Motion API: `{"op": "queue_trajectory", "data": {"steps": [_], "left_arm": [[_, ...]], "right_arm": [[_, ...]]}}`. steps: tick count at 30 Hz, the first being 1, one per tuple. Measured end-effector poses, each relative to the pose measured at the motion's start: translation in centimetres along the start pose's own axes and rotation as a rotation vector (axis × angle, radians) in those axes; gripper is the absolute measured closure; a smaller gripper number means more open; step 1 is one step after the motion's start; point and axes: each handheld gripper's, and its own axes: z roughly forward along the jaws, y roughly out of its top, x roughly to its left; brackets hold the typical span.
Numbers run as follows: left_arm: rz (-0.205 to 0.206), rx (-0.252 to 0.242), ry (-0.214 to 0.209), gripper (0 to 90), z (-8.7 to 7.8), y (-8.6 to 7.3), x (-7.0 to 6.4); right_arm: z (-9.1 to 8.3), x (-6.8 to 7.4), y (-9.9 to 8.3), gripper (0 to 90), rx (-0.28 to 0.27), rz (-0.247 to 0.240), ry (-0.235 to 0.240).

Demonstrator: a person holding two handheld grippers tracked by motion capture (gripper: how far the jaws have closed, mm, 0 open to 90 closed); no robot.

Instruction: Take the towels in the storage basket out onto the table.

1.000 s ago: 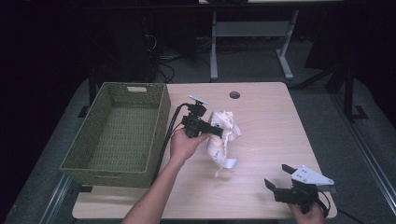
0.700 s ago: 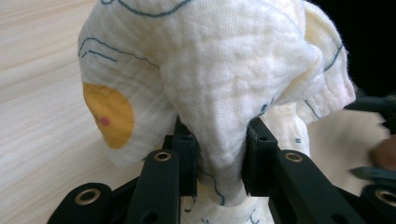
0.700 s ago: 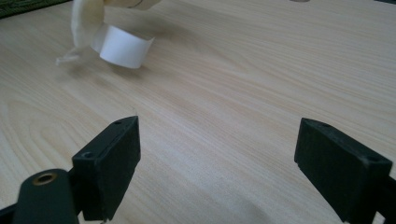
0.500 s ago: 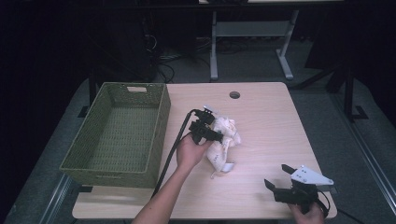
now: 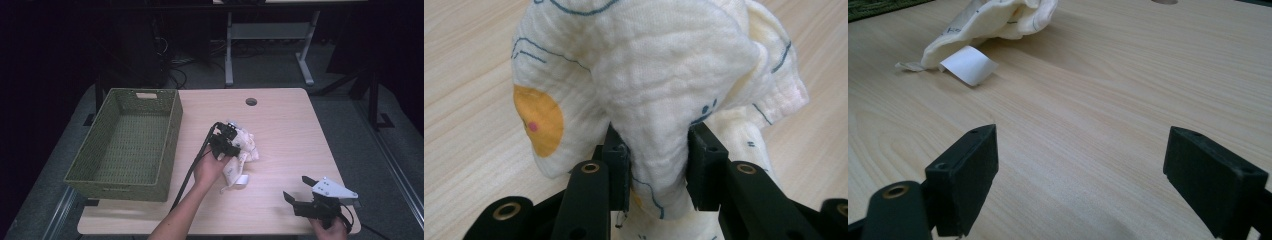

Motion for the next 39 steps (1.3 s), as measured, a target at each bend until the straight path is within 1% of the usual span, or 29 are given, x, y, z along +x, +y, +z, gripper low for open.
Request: {"op": "queue_trajectory", "data": {"steps": [2,4,5,7,9,10,14,17,20,22,24,26,28,29,33,36,38,39], "left_arm": [[-0.002,0.005,-0.001,64.7,0.3,0.0,0.0],[0.003,0.02,-0.013,61.9,0.6,-0.1,0.0],[0.008,0.023,-0.007,61.8,0.7,-0.1,-0.1],[0.022,0.027,0.017,62.4,0.9,-0.2,-0.2],[0.021,0.032,0.023,63.0,1.1,-0.3,-0.1],[0.015,0.033,0.024,63.1,1.2,-0.3,0.0],[0.02,0.021,0.033,63.1,1.1,-0.5,0.1],[0.009,-0.003,0.037,61.6,0.9,-0.5,0.0],[0.005,-0.02,0.018,59.7,0.6,-0.4,0.1],[-0.005,-0.039,0.003,59.1,0.4,-0.5,0.0],[0.003,-0.047,0.004,56.1,0.2,-0.5,0.0],[0.0,-0.06,-0.007,54.7,-0.1,-0.5,-0.1],[-0.007,-0.083,-0.017,50.9,-0.5,-0.5,-0.2],[-0.004,-0.096,-0.02,48.4,-0.6,-0.6,-0.2],[-0.006,-0.126,-0.038,42.4,-1.3,-0.7,-0.3],[0.003,-0.135,-0.044,39.0,-1.6,-0.8,-0.3],[0.01,-0.134,-0.058,39.4,-1.8,-1.0,-0.2],[0.009,-0.135,-0.053,39.4,-1.8,-1.1,-0.2]], "right_arm": [[0.0,0.0,0.0,13.9,0.0,-0.003,0.0],[0.0,0.0,0.0,13.8,0.002,-0.005,-0.003],[0.0,0.0,0.0,13.8,0.0,-0.005,-0.005],[0.0,0.0,0.0,13.8,-0.001,-0.003,-0.006],[0.0,0.0,0.0,13.8,-0.001,-0.003,-0.007],[0.0,0.1,0.0,13.8,-0.001,-0.003,-0.007],[0.0,0.1,0.0,13.8,0.001,-0.004,-0.007],[0.0,0.1,0.0,13.8,0.002,-0.004,-0.006],[0.0,0.1,0.0,13.8,0.002,-0.004,-0.007],[0.1,0.1,0.0,13.8,0.002,-0.005,-0.007],[0.1,0.1,0.0,13.8,0.004,-0.007,-0.007],[0.1,0.2,0.0,13.8,0.006,-0.006,-0.006],[0.1,0.2,0.0,13.8,0.004,-0.004,-0.006],[0.1,0.2,0.0,13.8,0.004,0.001,-0.003],[0.2,0.4,0.1,13.8,0.003,-0.008,-0.004],[0.2,0.5,0.1,13.8,0.007,-0.014,-0.003],[0.3,0.5,0.1,13.8,0.012,-0.015,-0.002],[0.3,0.5,0.1,13.8,0.012,-0.015,-0.002]]}}
